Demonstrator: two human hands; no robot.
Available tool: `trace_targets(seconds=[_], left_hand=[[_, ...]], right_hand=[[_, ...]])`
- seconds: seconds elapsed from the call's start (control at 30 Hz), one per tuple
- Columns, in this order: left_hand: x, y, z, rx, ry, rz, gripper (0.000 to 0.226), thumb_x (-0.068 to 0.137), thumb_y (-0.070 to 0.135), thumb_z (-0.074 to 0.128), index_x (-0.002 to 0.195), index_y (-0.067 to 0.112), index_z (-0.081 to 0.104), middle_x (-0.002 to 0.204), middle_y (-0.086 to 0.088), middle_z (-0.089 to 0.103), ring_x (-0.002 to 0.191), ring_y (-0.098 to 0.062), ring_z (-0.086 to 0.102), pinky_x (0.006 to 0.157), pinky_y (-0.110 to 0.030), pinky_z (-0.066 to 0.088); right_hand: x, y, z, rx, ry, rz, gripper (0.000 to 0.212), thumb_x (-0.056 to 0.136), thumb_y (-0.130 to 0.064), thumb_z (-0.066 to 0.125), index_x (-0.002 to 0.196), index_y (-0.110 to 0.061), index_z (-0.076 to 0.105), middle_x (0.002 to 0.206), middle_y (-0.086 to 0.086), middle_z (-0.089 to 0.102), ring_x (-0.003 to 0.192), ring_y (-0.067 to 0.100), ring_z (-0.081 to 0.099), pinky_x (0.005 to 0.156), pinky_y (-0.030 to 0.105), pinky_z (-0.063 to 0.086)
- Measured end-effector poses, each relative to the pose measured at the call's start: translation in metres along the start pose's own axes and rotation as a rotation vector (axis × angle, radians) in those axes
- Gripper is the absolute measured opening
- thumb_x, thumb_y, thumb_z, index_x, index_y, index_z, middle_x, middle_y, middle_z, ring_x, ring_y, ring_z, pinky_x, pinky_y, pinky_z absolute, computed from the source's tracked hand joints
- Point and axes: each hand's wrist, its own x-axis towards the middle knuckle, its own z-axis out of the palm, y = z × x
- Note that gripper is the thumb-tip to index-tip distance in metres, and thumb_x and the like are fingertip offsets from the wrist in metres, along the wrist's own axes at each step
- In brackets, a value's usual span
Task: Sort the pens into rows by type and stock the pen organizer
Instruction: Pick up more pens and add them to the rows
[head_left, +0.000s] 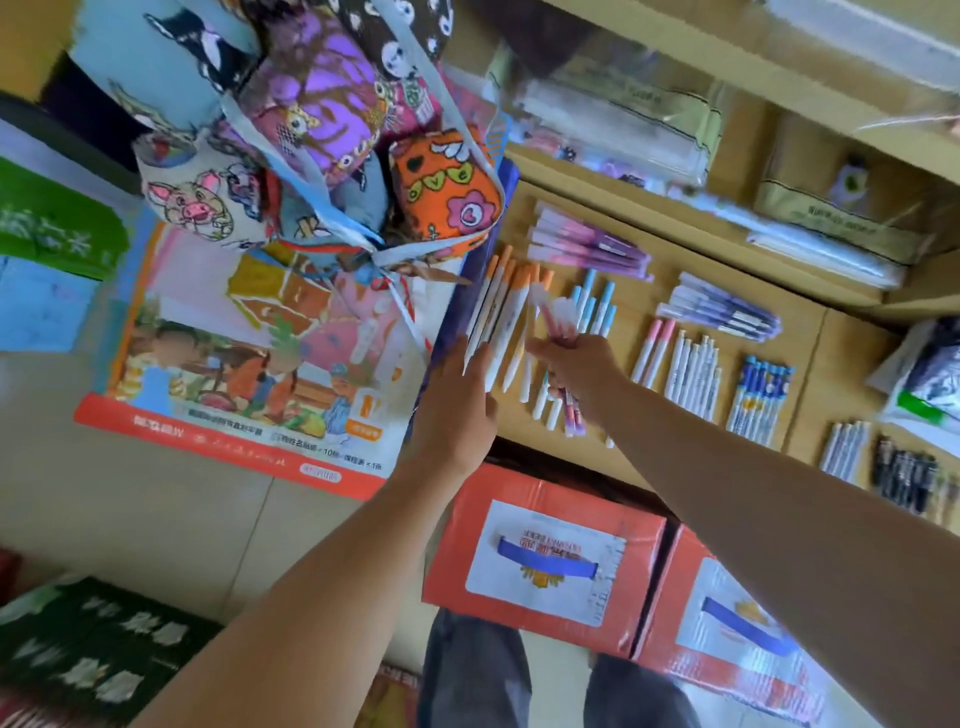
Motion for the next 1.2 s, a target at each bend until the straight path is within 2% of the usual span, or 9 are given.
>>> trace_targets(seconds=[0.13, 0.4, 0.57, 0.7, 0.87, 0.97, 1.03, 1.1, 1.2], left_hand=[[-0.001, -0.006, 0.001, -0.023, 0.019, 0.019, 0.058, 0.096, 0.012, 0.046, 0.15, 0.013, 0.023, 0.159, -0.009, 0.017, 0.146, -0.022, 0.019, 0.114, -0.032, 0.024], [0.001, -0.008, 0.006, 0.033, 0.01, 0.027, 0.055, 0.096, 0.015, 0.047, 0.149, 0.018, 0.029, 0.158, -0.009, 0.019, 0.147, -0.023, 0.014, 0.117, -0.034, 0.02], [0.003, 0.001, 0.003, 0.004, 0.084, 0.063, 0.045, 0.095, 0.014, 0.049, 0.139, 0.012, 0.043, 0.145, -0.011, 0.039, 0.136, -0.028, 0.034, 0.106, -0.034, 0.036], [0.015, 0.013, -0.007, -0.178, 0.146, 0.077, 0.038, 0.095, 0.013, 0.051, 0.133, 0.006, 0.05, 0.128, -0.013, 0.054, 0.123, -0.025, 0.049, 0.1, -0.028, 0.038], [0.037, 0.039, -0.017, -0.425, 0.107, 0.012, 0.041, 0.097, 0.028, 0.049, 0.135, 0.011, 0.049, 0.135, -0.007, 0.052, 0.122, -0.02, 0.052, 0.102, -0.038, 0.041], [0.048, 0.047, -0.01, -0.434, -0.003, 0.061, 0.054, 0.088, 0.063, 0.043, 0.1, 0.018, 0.07, 0.102, 0.001, 0.07, 0.095, -0.014, 0.064, 0.086, -0.039, 0.05], [0.046, 0.05, -0.002, -0.442, -0.009, 0.022, 0.062, 0.08, 0.074, 0.043, 0.082, 0.019, 0.072, 0.08, 0.005, 0.069, 0.079, -0.007, 0.064, 0.075, -0.027, 0.051], [0.038, 0.054, 0.0, -0.432, -0.016, 0.022, 0.059, 0.077, 0.07, 0.052, 0.083, 0.015, 0.071, 0.077, 0.006, 0.068, 0.073, -0.004, 0.061, 0.065, -0.011, 0.041], [0.031, 0.054, 0.005, -0.329, -0.049, 0.03, 0.033, 0.086, 0.045, 0.062, 0.094, 0.013, 0.061, 0.084, 0.003, 0.067, 0.074, -0.013, 0.061, 0.062, -0.019, 0.04]], right_hand=[[0.009, 0.005, 0.01, -0.014, 0.041, 0.025, 0.023, 0.08, -0.016, 0.075, 0.07, -0.01, 0.055, 0.048, 0.001, 0.041, 0.04, 0.016, 0.037, 0.048, 0.029, 0.035], [0.008, 0.006, 0.009, -0.073, -0.12, -0.004, 0.016, 0.088, -0.018, 0.067, 0.08, -0.008, 0.059, 0.056, 0.002, 0.044, 0.049, 0.015, 0.043, 0.054, 0.032, 0.041], [-0.003, 0.005, -0.009, -0.103, -0.248, -0.041, 0.008, 0.097, -0.013, 0.053, 0.091, -0.008, 0.056, 0.063, 0.0, 0.043, 0.056, 0.013, 0.041, 0.059, 0.028, 0.041], [-0.014, -0.002, -0.028, -0.107, -0.344, -0.057, 0.011, 0.099, -0.01, 0.047, 0.1, -0.006, 0.057, 0.067, 0.0, 0.044, 0.056, 0.01, 0.04, 0.055, 0.022, 0.038], [-0.028, -0.014, -0.048, -0.207, -0.484, -0.07, 0.011, 0.099, -0.009, 0.048, 0.102, -0.005, 0.058, 0.07, 0.002, 0.05, 0.06, 0.012, 0.045, 0.06, 0.024, 0.041], [-0.034, -0.017, -0.057, -0.321, -0.56, -0.096, 0.01, 0.098, -0.012, 0.05, 0.091, -0.008, 0.056, 0.073, 0.006, 0.052, 0.064, 0.017, 0.049, 0.067, 0.031, 0.046], [-0.036, -0.016, -0.062, -0.383, -0.609, -0.084, 0.016, 0.099, -0.013, 0.049, 0.083, -0.011, 0.053, 0.072, 0.006, 0.051, 0.063, 0.018, 0.049, 0.067, 0.031, 0.047], [-0.038, -0.014, -0.066, -0.445, -0.668, -0.055, 0.014, 0.099, -0.012, 0.048, 0.085, -0.009, 0.051, 0.071, 0.004, 0.05, 0.06, 0.015, 0.048, 0.063, 0.028, 0.046], [-0.037, -0.008, -0.069, -0.536, -0.771, -0.04, 0.004, 0.096, -0.007, 0.048, 0.093, -0.005, 0.05, 0.07, 0.006, 0.049, 0.059, 0.016, 0.048, 0.06, 0.028, 0.046]])
